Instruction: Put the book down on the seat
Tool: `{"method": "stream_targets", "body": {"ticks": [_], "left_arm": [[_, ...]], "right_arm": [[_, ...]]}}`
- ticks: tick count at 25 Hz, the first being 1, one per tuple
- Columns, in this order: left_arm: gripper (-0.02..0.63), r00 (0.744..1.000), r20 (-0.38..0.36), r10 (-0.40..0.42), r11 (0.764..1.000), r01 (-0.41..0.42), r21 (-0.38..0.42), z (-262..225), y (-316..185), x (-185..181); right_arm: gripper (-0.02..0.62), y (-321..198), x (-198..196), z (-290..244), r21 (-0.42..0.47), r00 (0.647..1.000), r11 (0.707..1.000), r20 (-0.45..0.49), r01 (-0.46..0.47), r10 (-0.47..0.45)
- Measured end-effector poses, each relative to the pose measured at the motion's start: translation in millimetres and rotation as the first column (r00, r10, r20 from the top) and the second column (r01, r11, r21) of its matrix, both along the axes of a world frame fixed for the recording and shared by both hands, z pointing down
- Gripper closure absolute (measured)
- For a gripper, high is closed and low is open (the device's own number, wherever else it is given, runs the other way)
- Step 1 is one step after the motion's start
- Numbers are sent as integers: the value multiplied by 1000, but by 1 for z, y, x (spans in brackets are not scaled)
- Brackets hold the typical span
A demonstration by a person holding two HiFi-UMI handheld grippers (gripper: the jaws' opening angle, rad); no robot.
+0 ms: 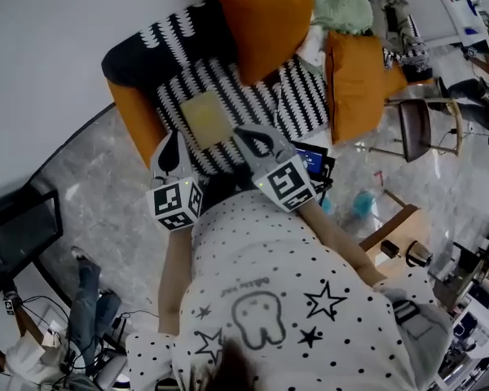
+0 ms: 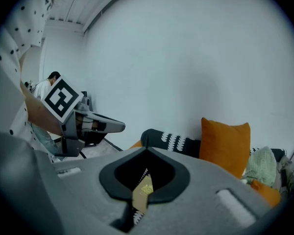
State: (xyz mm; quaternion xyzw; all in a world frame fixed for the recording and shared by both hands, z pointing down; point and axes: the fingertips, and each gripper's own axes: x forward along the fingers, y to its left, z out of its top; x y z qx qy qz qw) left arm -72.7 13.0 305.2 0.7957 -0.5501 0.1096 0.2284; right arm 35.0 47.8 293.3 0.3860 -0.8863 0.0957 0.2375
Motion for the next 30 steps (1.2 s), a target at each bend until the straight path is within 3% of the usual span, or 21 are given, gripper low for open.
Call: {"method": "stream_targets", "body": {"ticks": [5,12,22,30], "left_arm": [[612,999,35,16,1000,-17,16,-15,11,-4],[607,1000,2,12,997,-12,76,-38,21,-3],[603,1000,-6,13,993,-12,119,-49,21,-3],[603,998,28,52,989,-55,138,-52,22,5]], "right_arm": [[594,-2,-9,0,19,1000,1000,5,19,-19],[594,-3,-15,-9,39,998,998,37,46,-47],[593,4,-38,-5,3,986,988,49,157,-157],[592,7,-44,-15,61,981,981,49,185,-188]]}}
